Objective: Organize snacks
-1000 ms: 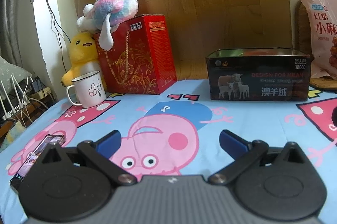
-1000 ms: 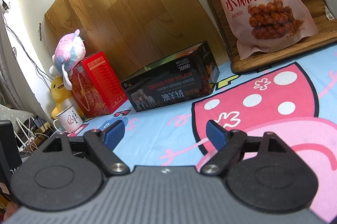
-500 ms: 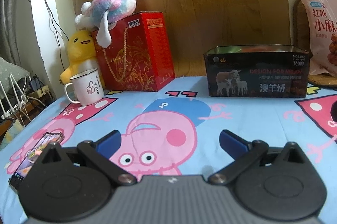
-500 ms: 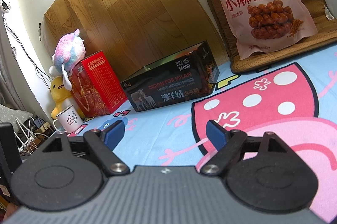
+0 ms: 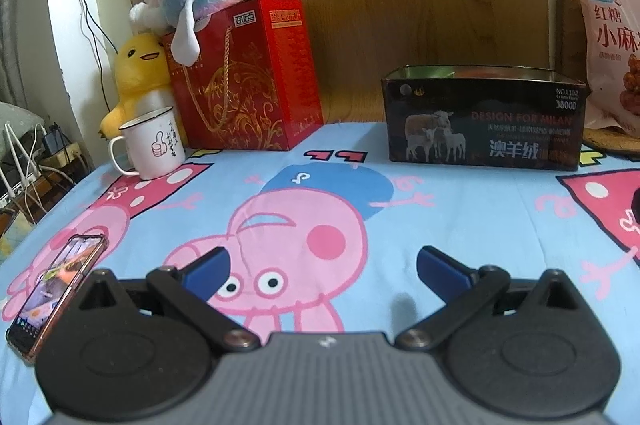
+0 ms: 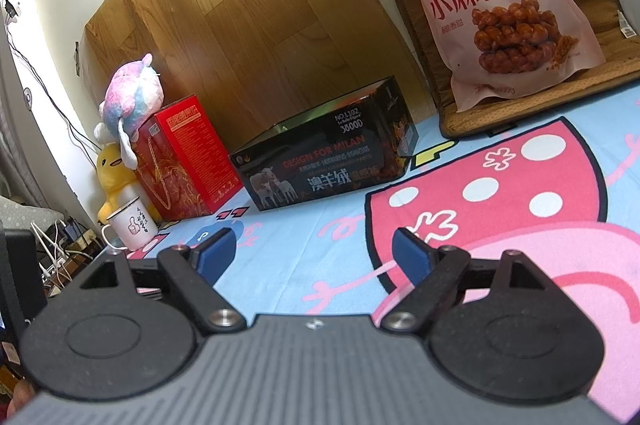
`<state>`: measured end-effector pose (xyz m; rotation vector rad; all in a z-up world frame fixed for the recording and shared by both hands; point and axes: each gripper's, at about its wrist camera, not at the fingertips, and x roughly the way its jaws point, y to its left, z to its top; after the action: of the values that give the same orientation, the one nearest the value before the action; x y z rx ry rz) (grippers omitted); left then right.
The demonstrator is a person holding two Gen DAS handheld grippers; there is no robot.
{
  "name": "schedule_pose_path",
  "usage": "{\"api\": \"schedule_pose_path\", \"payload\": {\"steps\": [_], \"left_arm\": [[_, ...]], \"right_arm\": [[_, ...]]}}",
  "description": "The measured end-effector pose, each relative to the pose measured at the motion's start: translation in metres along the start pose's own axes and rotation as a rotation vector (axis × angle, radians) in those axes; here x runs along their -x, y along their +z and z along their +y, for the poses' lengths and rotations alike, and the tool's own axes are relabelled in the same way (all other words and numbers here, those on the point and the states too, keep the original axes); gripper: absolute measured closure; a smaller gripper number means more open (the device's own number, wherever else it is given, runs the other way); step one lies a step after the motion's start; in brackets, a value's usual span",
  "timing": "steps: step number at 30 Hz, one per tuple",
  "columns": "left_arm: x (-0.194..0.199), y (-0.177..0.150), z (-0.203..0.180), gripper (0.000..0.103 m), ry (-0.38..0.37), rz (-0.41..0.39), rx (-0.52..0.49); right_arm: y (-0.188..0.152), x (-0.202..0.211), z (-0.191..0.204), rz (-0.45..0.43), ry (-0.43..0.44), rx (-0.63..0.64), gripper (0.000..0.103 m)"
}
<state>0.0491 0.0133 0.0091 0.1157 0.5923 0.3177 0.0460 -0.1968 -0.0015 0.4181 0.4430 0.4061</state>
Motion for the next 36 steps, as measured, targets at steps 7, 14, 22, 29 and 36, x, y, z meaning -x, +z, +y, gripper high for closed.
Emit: {"api": "schedule_pose_path", "payload": {"steps": [7,14,22,29,36], "left_arm": [[-0.0026,-0.0001,-0.0006,0.000,-0.019,0.021,-0.005],[-0.0038,-0.0005,-0.0011,0.000,-0.030,0.030,-0.009],[-0.0037,-0.0008,-0.0018,0.000,-0.032,0.032,-0.012],[-0.0048,-0.0008,-0.0014,0.000,-0.040,0.038,-0.006],[-0.0030,-0.0005,0.0013,0.000,-0.058,0.027,0.007]], "right_arm": [[0.0001,0.0000,0.0001,0.000,0.000,0.000,0.016],[0.0002,0.0000,0.0001,0.000,0.000,0.000,0.016],[0.0001,-0.0003,0.0004,-0.001,-0.001,-0.001,0.016],[0.0003,-0.0001,0.0001,-0.001,-0.001,-0.001,0.016],[0.0004,-0.0002,-0.0001,-0.001,-0.001,-0.002,0.016]]}}
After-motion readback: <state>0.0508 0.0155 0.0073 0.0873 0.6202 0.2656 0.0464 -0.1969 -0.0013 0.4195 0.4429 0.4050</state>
